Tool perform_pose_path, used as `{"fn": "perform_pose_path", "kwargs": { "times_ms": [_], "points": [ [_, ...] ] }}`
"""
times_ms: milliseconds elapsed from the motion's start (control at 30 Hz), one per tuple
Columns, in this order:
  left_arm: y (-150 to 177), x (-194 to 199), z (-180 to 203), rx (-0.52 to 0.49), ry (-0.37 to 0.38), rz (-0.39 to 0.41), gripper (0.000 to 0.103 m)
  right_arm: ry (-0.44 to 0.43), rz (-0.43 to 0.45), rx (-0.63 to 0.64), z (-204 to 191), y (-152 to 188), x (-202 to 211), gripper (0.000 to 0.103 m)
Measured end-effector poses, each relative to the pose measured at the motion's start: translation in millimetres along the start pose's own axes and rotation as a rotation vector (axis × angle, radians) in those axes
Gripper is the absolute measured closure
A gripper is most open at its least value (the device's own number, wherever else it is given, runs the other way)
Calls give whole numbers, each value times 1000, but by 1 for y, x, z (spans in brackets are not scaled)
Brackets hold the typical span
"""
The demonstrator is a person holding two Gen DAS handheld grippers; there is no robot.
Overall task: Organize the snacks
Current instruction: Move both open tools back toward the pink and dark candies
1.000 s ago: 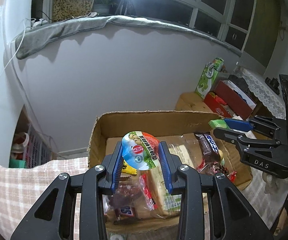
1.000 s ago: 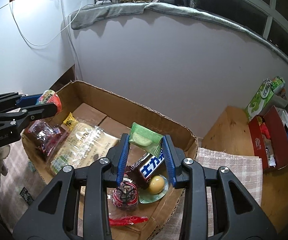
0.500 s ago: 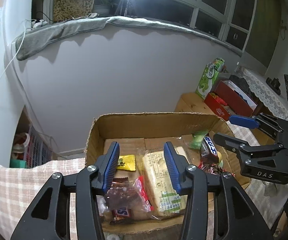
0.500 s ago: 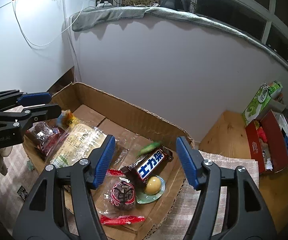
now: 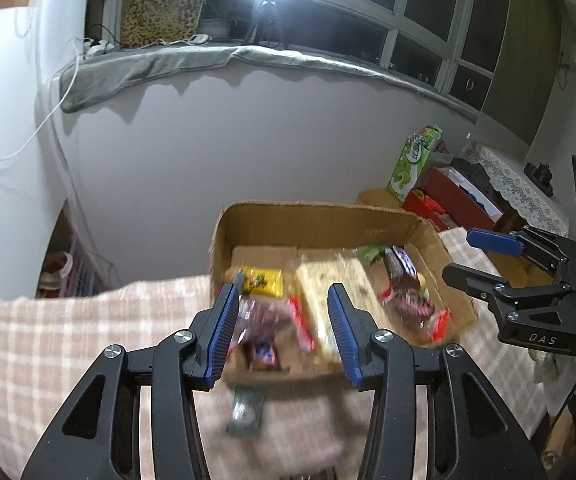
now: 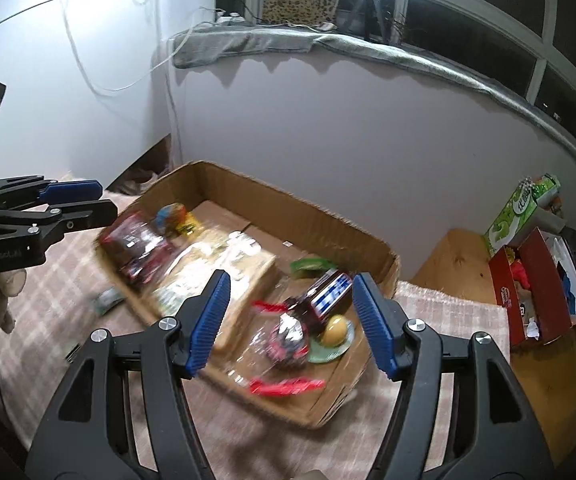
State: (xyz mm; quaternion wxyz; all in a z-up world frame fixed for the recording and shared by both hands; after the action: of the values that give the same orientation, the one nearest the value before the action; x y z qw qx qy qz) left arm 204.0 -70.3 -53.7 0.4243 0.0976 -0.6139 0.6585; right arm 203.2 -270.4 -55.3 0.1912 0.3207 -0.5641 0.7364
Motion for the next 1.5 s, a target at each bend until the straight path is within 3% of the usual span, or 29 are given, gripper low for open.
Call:
{"fn": "perform_pose_path", "kwargs": {
  "times_ms": [433,833,1267,1500],
  "points": [
    [67,39,-13,51,27,-36,58,-117,-49,113,-79,63,31,37],
    [133,32,-7,27,39,-145,58,-178,-131,201,-139,116,27,37],
    [148,17,-1,-28,8,-191,59,-188,-164,238,-162,129,16,37],
    [146,14,-3,-59,-50,-185,68,-172,-176,247,-165,131,6,37]
  ]
}}
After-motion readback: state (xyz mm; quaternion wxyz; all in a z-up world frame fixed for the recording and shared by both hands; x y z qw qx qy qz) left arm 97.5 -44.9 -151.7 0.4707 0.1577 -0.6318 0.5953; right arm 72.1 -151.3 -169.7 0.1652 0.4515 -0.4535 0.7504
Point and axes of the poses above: each gripper's, at about its wrist camera, not at the fingertips, and x roughly against the way its jaws point, z to its right, y to its underside, the point moved 3 cm from there along -x, roughly the way its jaws point, and after that the axes turned 6 degrees about y, right-handed, at the moved point
